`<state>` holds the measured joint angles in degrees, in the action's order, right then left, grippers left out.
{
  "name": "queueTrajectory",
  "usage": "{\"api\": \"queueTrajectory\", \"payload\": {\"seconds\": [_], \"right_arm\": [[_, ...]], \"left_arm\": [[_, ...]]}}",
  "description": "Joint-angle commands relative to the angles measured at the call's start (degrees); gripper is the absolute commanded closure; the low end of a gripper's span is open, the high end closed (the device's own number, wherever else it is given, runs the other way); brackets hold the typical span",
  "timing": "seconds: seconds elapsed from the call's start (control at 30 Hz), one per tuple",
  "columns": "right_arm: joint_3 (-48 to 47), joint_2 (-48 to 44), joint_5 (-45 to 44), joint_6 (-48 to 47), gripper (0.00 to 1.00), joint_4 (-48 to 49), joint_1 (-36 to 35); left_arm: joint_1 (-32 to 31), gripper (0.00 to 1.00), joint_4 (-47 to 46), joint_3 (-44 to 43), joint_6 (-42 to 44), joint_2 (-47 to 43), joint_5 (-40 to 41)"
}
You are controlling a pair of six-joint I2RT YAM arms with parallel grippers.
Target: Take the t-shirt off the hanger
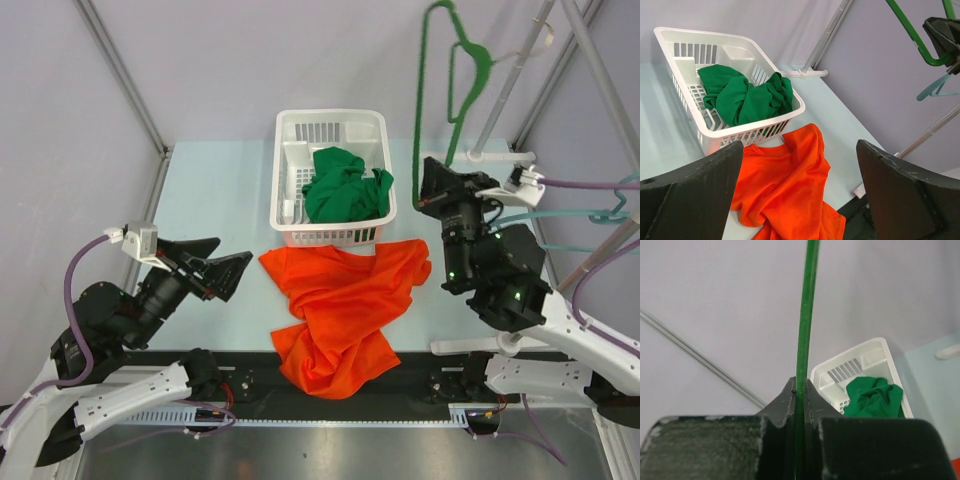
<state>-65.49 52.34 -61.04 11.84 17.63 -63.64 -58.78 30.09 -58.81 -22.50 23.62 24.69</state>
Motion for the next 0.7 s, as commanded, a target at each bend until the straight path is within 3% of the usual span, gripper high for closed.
{"api": "queueTrajectory", "payload": {"seconds": [0.0, 0.17, 0.37, 0.53, 0.67], "right_arm": [[-9.9, 6.9, -4.5, 13.5, 1.0, -25.3, 0.4], [-18.8, 12.3, -15.0, 17.1, 1.0, -37.2, 1.6], [-28.8, 16.2, -9.2, 28.7, 1.0, -53.6, 10.0], [-32.2, 18.2, -8.1, 30.6, 1.0, -57.0, 14.2], [-37.2, 20.5, -4.6, 37.4, 1.0, -67.5, 20.2]], "left_arm": [[0.2, 0.0, -2.0, 0.4, -0.9, 0.6, -1.0], [0.2, 0.0, -2.0, 0.1, -0.6, 1.3, -1.0], [0.2, 0.0, -2.1, -0.3, -0.4, 2.7, -1.0], [0.2, 0.0, -2.3, -0.3, -0.3, 3.5, -1.2], [0.2, 0.0, -2.8, -0.2, -0.3, 4.0, -1.4]]}}
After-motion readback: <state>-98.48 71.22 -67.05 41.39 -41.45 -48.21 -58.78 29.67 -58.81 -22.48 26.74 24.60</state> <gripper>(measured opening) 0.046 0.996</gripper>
